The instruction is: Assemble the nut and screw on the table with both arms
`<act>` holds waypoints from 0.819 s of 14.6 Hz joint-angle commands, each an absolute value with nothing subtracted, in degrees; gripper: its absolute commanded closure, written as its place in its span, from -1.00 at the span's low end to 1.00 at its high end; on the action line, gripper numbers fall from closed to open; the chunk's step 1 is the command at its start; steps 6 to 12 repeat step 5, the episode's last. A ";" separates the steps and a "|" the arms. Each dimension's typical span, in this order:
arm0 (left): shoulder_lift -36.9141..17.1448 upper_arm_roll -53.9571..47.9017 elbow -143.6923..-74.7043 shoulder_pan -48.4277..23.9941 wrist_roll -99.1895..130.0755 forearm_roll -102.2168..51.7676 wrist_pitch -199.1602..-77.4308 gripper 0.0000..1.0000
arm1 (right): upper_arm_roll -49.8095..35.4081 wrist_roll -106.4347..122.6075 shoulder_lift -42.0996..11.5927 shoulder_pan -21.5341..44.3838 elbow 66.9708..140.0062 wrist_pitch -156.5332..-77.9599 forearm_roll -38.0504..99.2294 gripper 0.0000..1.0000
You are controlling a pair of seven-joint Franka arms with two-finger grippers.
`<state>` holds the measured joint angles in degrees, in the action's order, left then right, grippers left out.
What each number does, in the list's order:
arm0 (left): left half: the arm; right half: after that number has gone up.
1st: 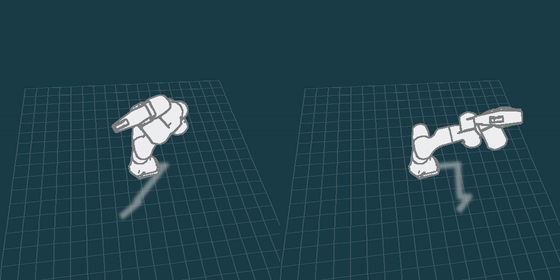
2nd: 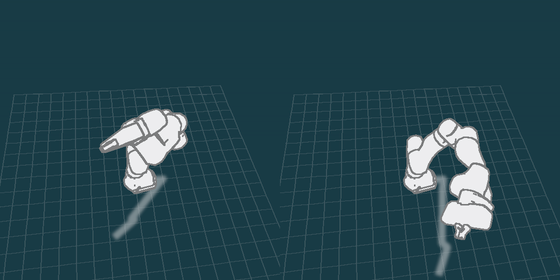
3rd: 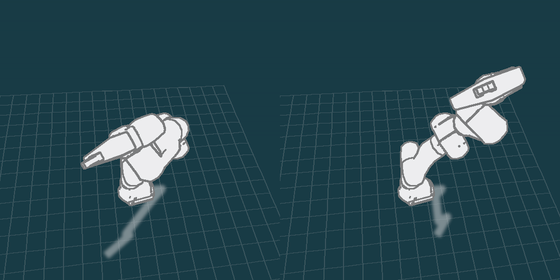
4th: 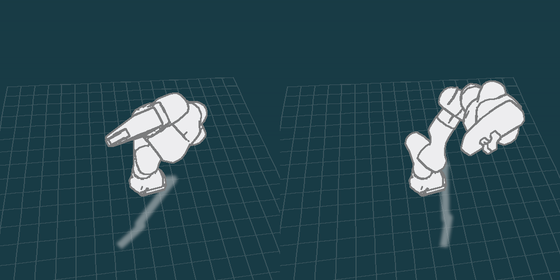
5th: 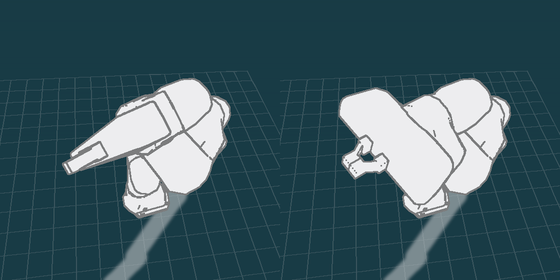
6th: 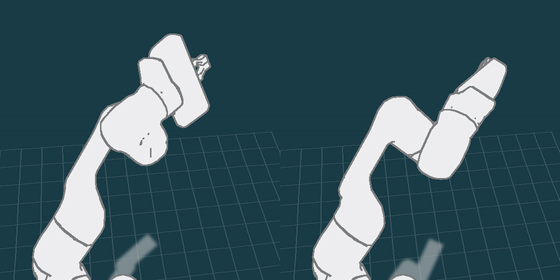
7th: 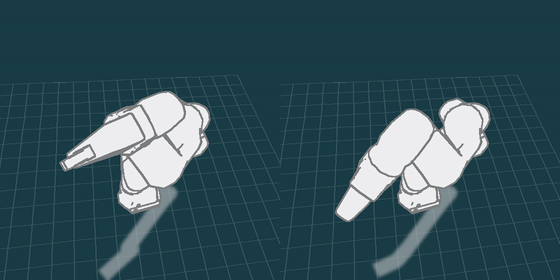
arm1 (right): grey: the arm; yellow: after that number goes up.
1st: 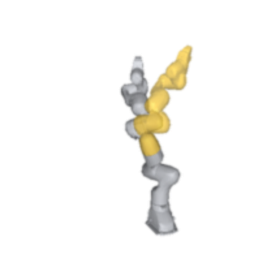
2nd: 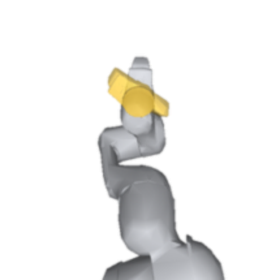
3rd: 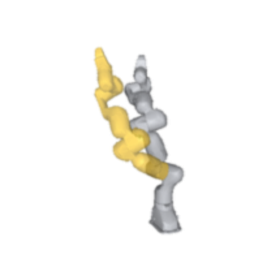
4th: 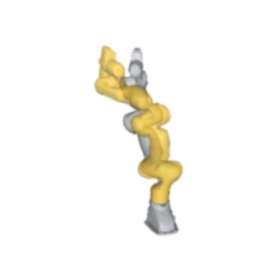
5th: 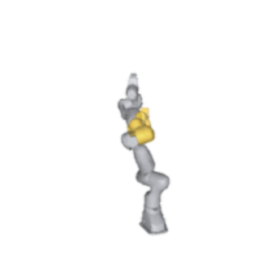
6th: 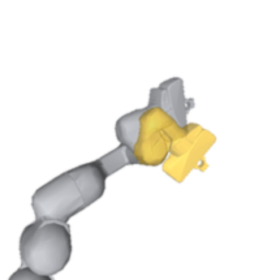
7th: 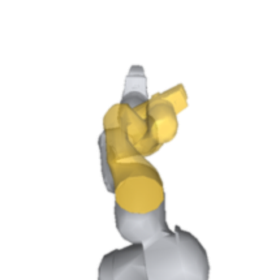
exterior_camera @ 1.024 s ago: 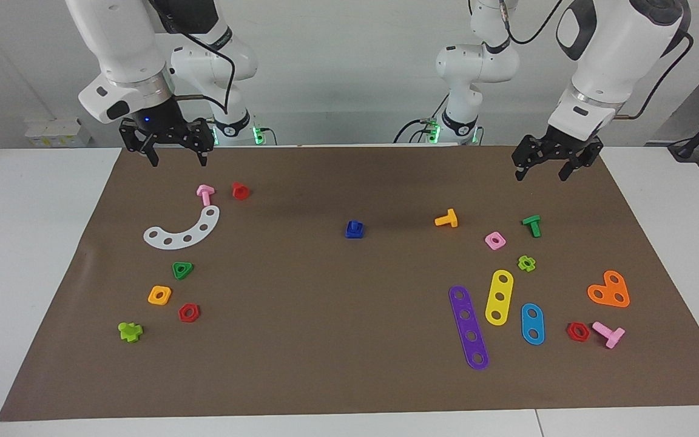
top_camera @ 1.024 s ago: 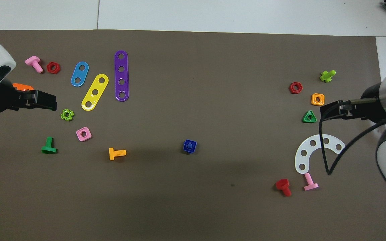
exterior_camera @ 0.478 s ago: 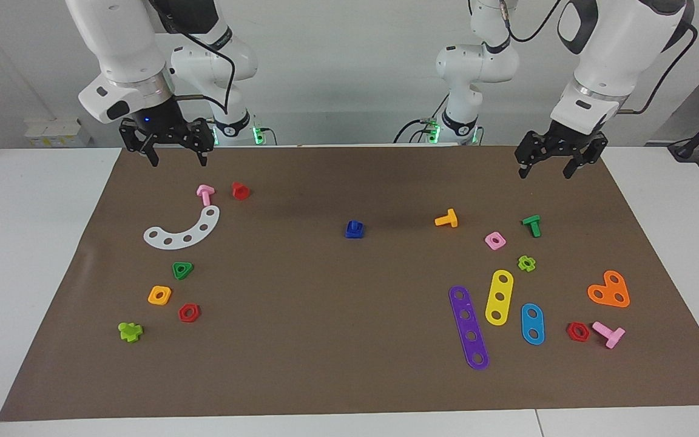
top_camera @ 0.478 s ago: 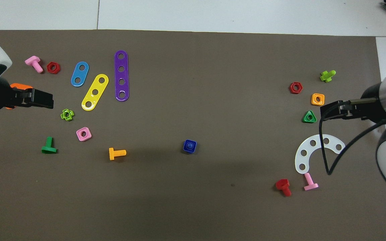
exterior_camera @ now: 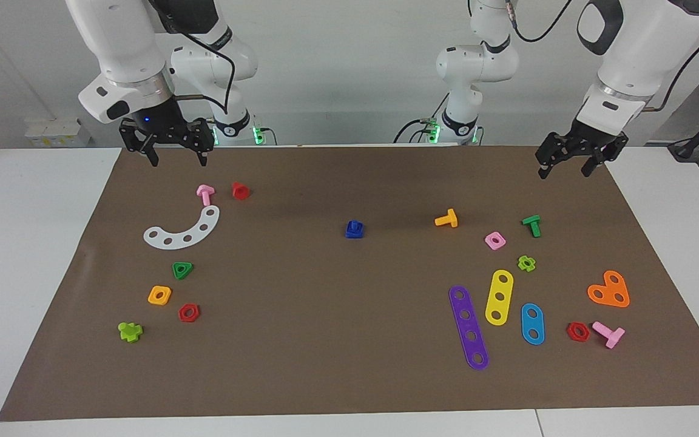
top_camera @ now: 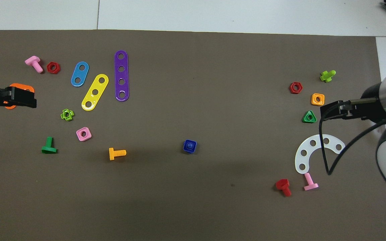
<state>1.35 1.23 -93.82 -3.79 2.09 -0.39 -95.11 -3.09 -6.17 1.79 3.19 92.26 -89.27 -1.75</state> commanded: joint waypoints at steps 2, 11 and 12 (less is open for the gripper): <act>2.11 0.62 -93.60 -3.69 1.67 0.70 -94.04 -1.00 | -3.34 -6.59 3.25 2.64 93.96 -90.53 -1.76 -1.00; 2.02 0.27 -93.52 -4.22 1.58 0.70 -94.39 -1.00 | -3.34 -6.59 3.25 2.64 94.04 -90.44 -1.85 -1.00; 2.02 0.27 -93.52 -4.22 1.58 0.70 -94.39 -1.00 | -3.34 -6.59 3.25 2.64 94.04 -90.44 -1.85 -1.00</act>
